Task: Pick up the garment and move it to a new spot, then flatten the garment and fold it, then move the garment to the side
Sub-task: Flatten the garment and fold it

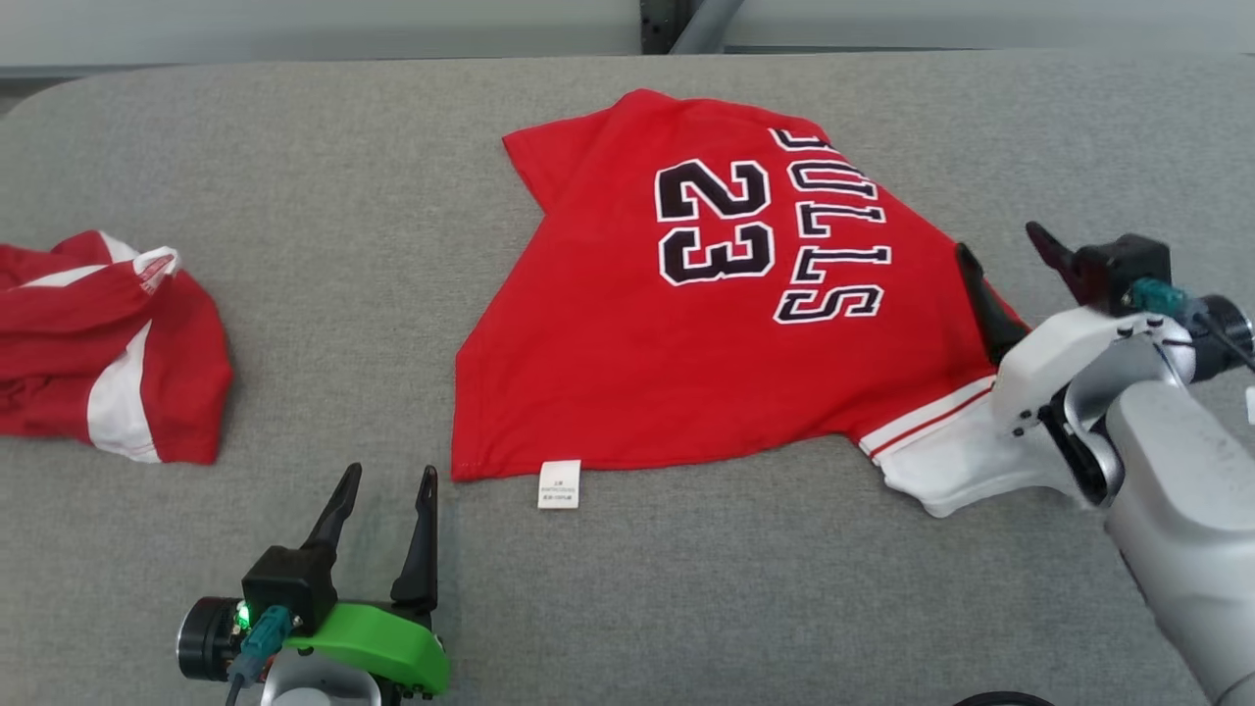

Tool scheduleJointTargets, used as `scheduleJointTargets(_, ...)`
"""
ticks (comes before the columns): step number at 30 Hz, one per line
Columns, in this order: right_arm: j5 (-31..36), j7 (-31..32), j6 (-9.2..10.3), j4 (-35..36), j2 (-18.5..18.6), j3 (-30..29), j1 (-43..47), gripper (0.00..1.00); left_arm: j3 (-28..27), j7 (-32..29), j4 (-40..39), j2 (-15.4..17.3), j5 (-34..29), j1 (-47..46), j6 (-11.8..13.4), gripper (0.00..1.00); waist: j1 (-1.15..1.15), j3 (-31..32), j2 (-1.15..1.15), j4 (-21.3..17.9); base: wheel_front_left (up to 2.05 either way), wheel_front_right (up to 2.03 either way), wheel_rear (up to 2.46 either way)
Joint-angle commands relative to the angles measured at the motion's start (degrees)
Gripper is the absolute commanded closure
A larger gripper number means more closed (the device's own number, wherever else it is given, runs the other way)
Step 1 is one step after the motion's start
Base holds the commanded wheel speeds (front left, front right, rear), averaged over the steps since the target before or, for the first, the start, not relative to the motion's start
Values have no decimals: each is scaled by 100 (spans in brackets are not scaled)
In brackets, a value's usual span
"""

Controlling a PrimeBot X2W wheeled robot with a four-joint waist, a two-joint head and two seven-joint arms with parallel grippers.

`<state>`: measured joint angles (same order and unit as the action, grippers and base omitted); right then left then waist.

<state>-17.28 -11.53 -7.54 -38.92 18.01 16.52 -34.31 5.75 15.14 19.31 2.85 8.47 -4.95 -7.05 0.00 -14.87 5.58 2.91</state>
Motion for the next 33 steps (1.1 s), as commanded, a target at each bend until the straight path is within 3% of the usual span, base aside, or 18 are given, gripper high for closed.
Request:
scheduleJointTargets(1,-158,153,10,-239,155,217,-273,0,16,1,34,11,66,-116,6,0,0,-274,1,336,0,0,0)
scheduleJointTargets(16,-1283,1517,9,-1333,703,1599,-1332,0,251,1,-58,10,203,-399,106,0,0,-722,1,868,0,0,0)
scheduleJointTargets(17,-1333,1603,9,-1366,730,1672,-1385,27,258,1,-76,11,212,-419,101,0,0,-758,1,893,0,0,0)
scheduleJointTargets(18,-1367,1669,9,-1379,773,1758,-1435,98,275,0,-91,9,223,-440,103,0,0,-798,1,920,0,0,0)
scheduleJointTargets(19,-1450,1690,10,-1418,855,1844,-1535,100,303,0,-116,9,249,-488,102,0,0,-875,1,979,0,0,0)
scheduleJointTargets(24,-1066,950,10,-1684,1110,1727,-2182,100,447,0,-190,10,311,-613,142,0,0,-1047,1,1157,0,0,0)
scheduleJointTargets(31,-182,103,10,-2793,853,1213,-2842,100,622,0,-174,10,385,-670,210,0,0,-1084,1,1311,0,0,0)
scheduleJointTargets(32,-101,15,10,-2932,763,1133,-2876,0,625,0,-166,11,392,-653,217,0,0,-1057,1,1310,0,0,0)
scheduleJointTargets(33,-23,-84,10,-3030,694,1048,-2911,0,624,0,-163,11,417,-637,232,0,0,-1022,1,1300,0,0,0)
